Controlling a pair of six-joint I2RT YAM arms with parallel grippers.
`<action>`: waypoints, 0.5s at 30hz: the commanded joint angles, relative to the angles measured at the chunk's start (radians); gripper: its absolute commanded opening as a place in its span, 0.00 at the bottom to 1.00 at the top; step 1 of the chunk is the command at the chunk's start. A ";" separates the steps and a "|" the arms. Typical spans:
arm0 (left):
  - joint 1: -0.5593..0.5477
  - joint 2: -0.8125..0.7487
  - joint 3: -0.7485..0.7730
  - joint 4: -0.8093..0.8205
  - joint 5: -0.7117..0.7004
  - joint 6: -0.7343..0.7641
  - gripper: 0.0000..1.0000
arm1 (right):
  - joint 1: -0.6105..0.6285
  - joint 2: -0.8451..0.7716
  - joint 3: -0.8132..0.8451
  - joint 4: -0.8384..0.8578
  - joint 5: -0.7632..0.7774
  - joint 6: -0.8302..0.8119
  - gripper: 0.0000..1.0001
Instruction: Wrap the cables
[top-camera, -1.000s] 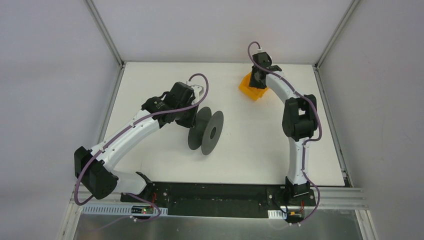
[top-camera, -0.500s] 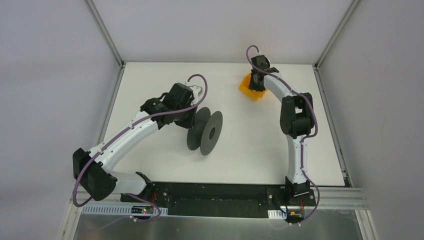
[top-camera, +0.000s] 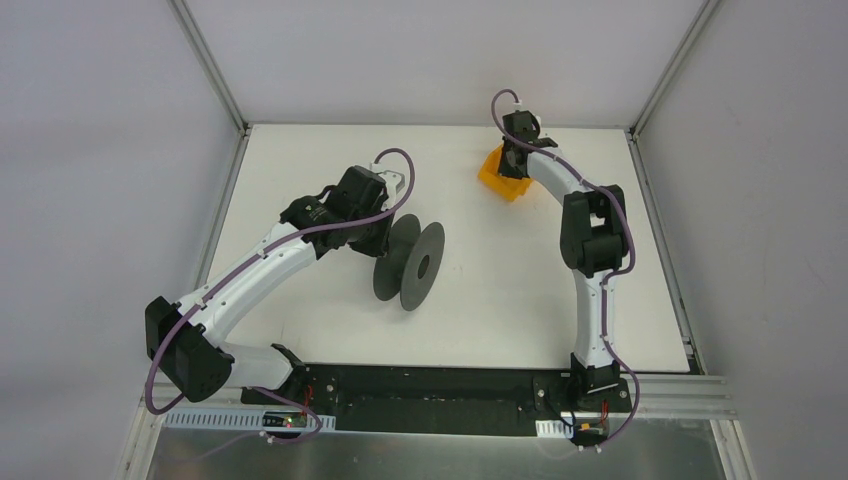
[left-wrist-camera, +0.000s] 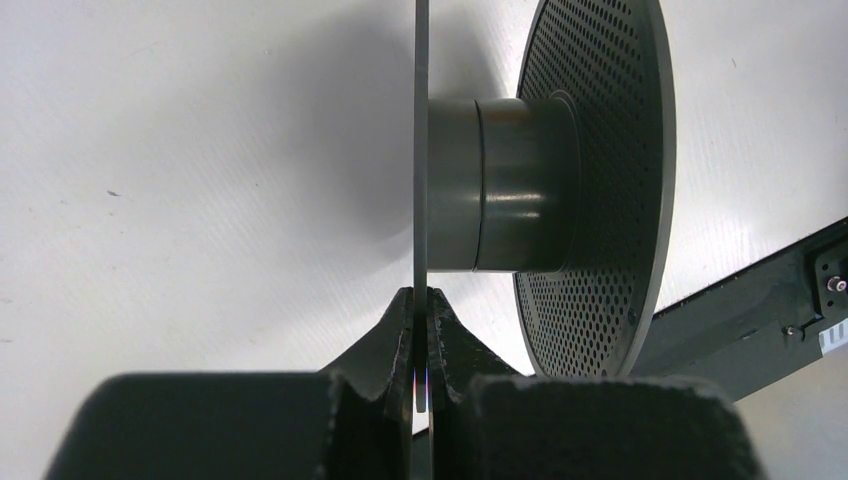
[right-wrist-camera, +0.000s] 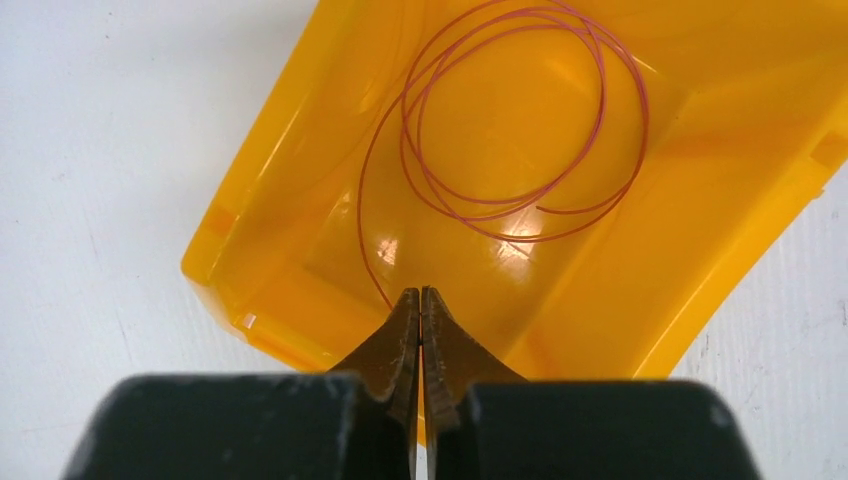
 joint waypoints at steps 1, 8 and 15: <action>0.001 -0.040 -0.007 0.020 -0.017 0.008 0.00 | -0.003 -0.088 0.039 -0.032 0.053 -0.024 0.00; 0.002 -0.035 -0.008 0.020 -0.023 0.009 0.00 | -0.003 -0.284 0.114 -0.167 0.152 -0.078 0.00; 0.001 -0.037 -0.008 0.019 -0.033 0.013 0.00 | -0.002 -0.583 0.112 -0.168 0.264 -0.136 0.00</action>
